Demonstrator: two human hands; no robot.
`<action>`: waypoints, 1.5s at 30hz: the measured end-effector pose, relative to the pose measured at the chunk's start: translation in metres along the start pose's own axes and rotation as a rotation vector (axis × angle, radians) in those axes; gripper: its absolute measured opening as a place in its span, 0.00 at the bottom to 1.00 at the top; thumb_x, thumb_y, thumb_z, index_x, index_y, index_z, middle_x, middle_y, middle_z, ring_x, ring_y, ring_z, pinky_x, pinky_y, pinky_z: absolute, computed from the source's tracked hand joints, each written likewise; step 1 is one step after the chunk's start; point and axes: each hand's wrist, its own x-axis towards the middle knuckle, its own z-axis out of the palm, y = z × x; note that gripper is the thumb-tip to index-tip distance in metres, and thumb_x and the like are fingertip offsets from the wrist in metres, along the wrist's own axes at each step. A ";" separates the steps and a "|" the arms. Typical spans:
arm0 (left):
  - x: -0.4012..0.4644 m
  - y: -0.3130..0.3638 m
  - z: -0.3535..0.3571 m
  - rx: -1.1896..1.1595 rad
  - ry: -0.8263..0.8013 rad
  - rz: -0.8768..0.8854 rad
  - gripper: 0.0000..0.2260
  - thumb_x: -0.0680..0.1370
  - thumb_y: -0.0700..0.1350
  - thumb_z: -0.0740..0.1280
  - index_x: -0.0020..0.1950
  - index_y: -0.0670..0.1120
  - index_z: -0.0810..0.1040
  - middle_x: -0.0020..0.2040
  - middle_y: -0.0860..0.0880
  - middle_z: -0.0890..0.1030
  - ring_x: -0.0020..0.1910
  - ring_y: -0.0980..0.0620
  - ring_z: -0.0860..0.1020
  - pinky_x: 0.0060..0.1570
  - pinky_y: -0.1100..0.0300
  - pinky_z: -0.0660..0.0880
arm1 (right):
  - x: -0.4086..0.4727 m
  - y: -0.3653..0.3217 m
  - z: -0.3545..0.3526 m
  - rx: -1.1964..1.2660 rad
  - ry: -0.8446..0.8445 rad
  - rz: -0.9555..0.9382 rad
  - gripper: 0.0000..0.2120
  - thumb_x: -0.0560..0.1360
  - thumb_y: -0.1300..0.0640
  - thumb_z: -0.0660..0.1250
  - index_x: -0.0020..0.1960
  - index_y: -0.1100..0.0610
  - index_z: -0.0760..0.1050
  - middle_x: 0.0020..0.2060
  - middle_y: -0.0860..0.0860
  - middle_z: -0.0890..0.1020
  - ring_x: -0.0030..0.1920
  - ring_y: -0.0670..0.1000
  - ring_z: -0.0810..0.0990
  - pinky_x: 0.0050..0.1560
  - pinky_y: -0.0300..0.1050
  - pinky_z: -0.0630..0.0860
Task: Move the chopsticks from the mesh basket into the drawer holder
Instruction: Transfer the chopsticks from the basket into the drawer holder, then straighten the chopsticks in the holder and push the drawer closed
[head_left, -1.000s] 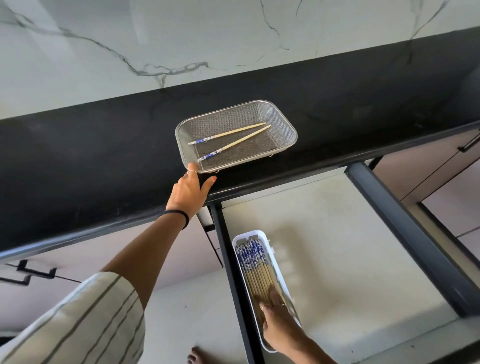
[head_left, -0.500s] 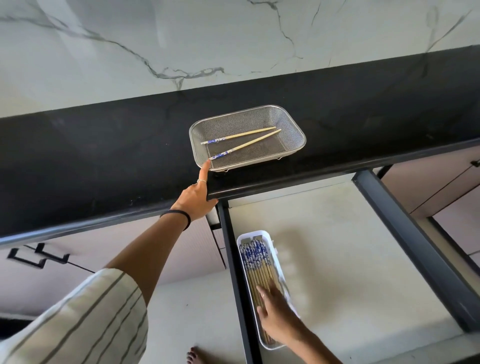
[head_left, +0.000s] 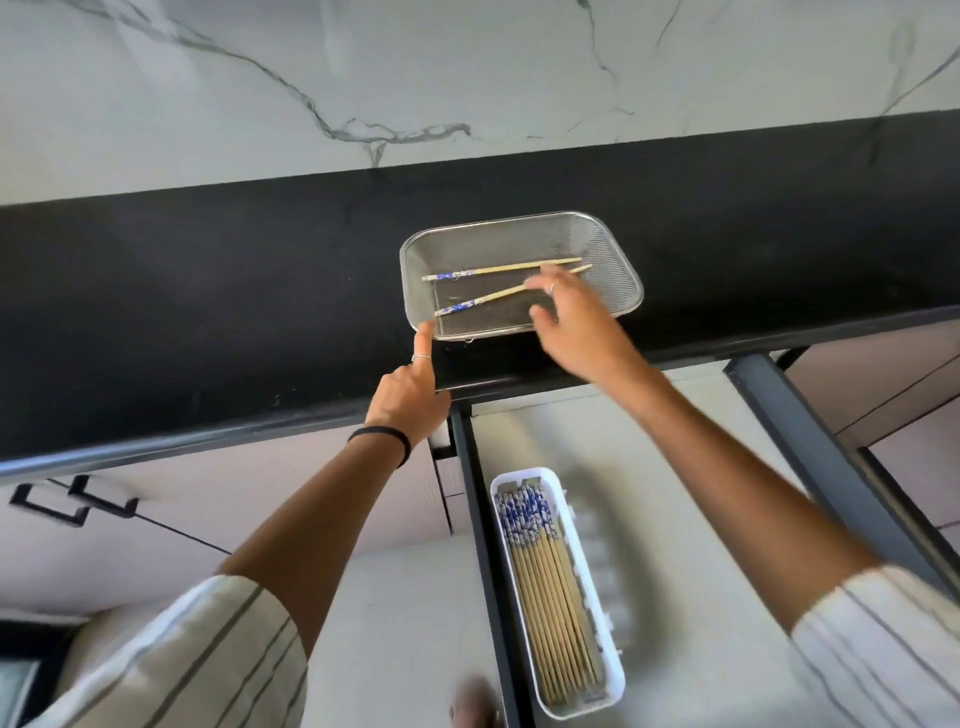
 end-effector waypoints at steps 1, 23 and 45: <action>-0.001 0.000 0.001 0.001 0.018 -0.006 0.38 0.77 0.38 0.62 0.78 0.47 0.40 0.52 0.40 0.82 0.34 0.49 0.78 0.40 0.56 0.75 | 0.018 0.003 -0.001 -0.047 -0.023 0.011 0.18 0.78 0.62 0.60 0.67 0.60 0.70 0.72 0.56 0.68 0.72 0.54 0.65 0.71 0.41 0.58; -0.004 -0.001 0.020 0.237 0.171 -0.027 0.39 0.78 0.43 0.61 0.76 0.46 0.33 0.39 0.47 0.79 0.31 0.52 0.72 0.35 0.59 0.70 | 0.123 0.033 0.045 -0.760 -0.355 -0.079 0.11 0.75 0.68 0.61 0.54 0.60 0.76 0.51 0.57 0.78 0.51 0.58 0.77 0.62 0.59 0.69; -0.105 -0.001 0.096 -0.176 0.053 0.121 0.42 0.76 0.59 0.63 0.76 0.52 0.35 0.79 0.48 0.42 0.77 0.48 0.43 0.73 0.42 0.43 | -0.195 0.037 0.015 0.354 -0.157 0.254 0.09 0.81 0.61 0.57 0.51 0.56 0.75 0.30 0.46 0.75 0.29 0.42 0.70 0.33 0.38 0.68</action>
